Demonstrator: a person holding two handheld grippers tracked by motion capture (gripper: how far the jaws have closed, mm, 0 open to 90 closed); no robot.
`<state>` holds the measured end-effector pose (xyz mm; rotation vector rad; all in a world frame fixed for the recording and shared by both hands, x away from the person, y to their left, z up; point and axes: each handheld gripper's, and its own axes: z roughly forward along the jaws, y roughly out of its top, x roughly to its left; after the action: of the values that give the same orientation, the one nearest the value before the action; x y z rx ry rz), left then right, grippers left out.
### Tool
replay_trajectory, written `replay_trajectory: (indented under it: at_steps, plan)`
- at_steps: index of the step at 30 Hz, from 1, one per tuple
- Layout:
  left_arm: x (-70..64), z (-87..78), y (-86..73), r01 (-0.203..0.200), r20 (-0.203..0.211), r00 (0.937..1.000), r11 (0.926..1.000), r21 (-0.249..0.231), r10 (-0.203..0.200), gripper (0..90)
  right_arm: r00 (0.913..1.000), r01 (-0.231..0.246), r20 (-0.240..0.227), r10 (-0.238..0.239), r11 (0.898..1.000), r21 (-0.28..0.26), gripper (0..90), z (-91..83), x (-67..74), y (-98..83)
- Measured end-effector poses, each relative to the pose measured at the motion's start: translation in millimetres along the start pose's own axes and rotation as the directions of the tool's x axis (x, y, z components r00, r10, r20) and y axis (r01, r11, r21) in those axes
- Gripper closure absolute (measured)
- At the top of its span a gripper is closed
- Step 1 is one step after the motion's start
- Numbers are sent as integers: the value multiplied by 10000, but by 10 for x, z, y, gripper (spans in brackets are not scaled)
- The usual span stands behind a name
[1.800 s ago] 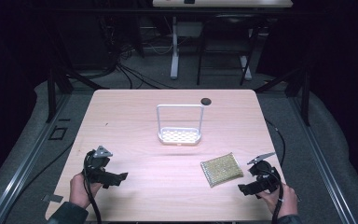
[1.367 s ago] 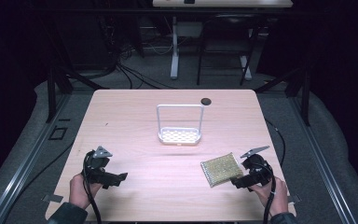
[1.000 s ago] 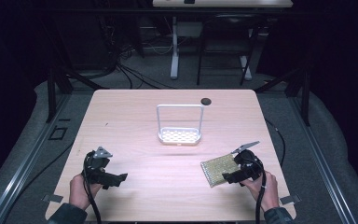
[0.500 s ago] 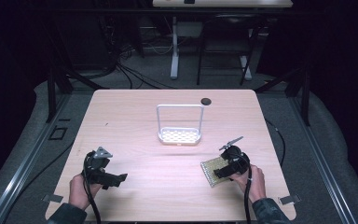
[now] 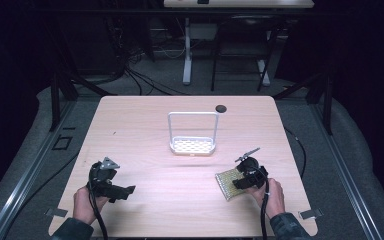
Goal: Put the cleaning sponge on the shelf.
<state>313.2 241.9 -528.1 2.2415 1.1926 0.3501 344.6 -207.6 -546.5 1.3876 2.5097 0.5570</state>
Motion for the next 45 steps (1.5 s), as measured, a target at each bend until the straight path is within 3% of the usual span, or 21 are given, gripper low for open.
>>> replay_trajectory:
  at_steps: [4, 9, 18, 24, 30, 36, 45]
  plan:
    - [-1, 9, -3, -13, -60, 10000, 9999, 110, 14, 48, 9995, -310, 2, 310, 9995, 113, 631, -11, 5, 3]
    - [5, 2, -3, 24, -38, 10000, 10000, 91, -24, 49, 9988, -468, -103, 468, 9989, 81, 692, -11, 16, -1]
    - [-3, 28, -6, 24, -32, 10000, 9998, 194, -23, 53, 9996, -298, 18, 298, 9993, -235, 894, -13, 37, -34]
    - [14, 17, -7, 85, 28, 10000, 9998, 169, -85, 58, 9990, -435, -56, 433, 9983, -397, 898, -18, 35, -52]
    - [11, 12, -5, 43, 10, 10000, 9999, 145, -43, 58, 9997, -80, 210, 93, 9981, -618, 900, -67, 77, -57]
    - [13, -1, -9, 49, 9, 10000, 10000, 79, -49, 58, 9996, -68, 274, 104, 9916, -1294, 900, -229, 123, -39]
    - [8, 7, -4, 66, 16, 10000, 9999, 85, -66, 58, 9995, -11, 309, 54, 9903, -1392, 900, -297, 114, -49]
